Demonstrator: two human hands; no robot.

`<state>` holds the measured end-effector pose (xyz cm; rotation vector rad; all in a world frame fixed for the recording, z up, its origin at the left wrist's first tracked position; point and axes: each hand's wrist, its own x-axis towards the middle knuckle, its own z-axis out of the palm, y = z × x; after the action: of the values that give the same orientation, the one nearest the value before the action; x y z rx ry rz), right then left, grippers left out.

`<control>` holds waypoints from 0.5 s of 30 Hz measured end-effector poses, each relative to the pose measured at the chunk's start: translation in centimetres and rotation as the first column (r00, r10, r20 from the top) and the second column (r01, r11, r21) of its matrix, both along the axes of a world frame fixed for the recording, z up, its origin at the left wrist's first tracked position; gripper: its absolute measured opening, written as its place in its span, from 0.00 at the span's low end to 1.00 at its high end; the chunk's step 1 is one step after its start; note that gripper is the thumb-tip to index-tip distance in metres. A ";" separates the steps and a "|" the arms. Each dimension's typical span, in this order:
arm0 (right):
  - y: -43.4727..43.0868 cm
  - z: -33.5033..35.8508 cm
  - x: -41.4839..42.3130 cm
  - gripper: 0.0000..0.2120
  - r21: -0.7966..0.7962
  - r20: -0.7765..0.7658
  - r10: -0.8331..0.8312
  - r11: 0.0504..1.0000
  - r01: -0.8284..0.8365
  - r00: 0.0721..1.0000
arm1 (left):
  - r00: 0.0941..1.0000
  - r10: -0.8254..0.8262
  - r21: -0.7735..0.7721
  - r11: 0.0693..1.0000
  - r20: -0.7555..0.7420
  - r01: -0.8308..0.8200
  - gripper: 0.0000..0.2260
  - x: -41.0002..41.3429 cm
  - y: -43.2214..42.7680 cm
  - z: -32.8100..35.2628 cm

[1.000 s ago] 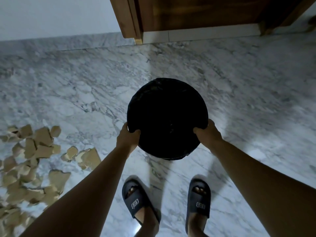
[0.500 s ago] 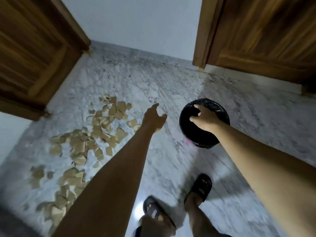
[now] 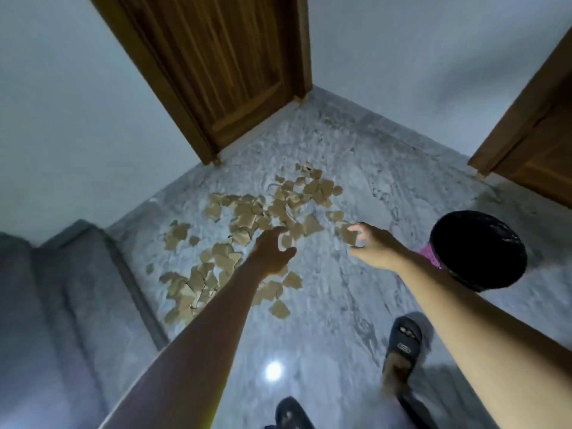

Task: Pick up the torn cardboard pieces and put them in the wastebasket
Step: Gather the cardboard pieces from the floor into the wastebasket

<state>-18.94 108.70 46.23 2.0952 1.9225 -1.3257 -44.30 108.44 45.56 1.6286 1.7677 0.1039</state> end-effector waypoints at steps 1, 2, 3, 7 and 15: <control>-0.8 -0.1 -2.2 0.28 -0.008 -0.004 0.030 1.000 -0.030 1.000 | 1.000 0.015 -0.017 1.000 -0.007 -0.015 0.26 -2.8 -1.4 -0.1; -1.6 -0.2 -4.4 0.28 -0.014 -0.006 0.061 0.998 -0.061 0.998 | 0.999 0.032 -0.039 0.999 -0.016 -0.032 0.26 -5.3 -2.6 -0.1; -2.2 -0.4 -6.4 0.28 -0.024 -0.005 0.095 0.995 -0.095 0.996 | 0.998 0.049 -0.058 0.997 -0.024 -0.050 0.26 -7.6 -3.5 -0.4; -2.9 -2.0 -12.9 0.28 -0.042 0.008 0.216 0.975 -0.216 0.976 | 0.992 0.119 -0.111 0.986 -0.046 -0.123 0.29 -13.9 -5.3 -2.2; 0.3 -12.8 -20.6 0.29 -0.128 0.059 0.405 0.909 -0.396 0.912 | 0.977 0.214 -0.207 0.955 -0.020 -0.213 0.30 -19.7 -5.1 -12.1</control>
<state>-39.53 109.05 33.41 1.5603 2.0404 -1.2013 -64.02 103.36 33.41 1.2864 1.8803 0.0196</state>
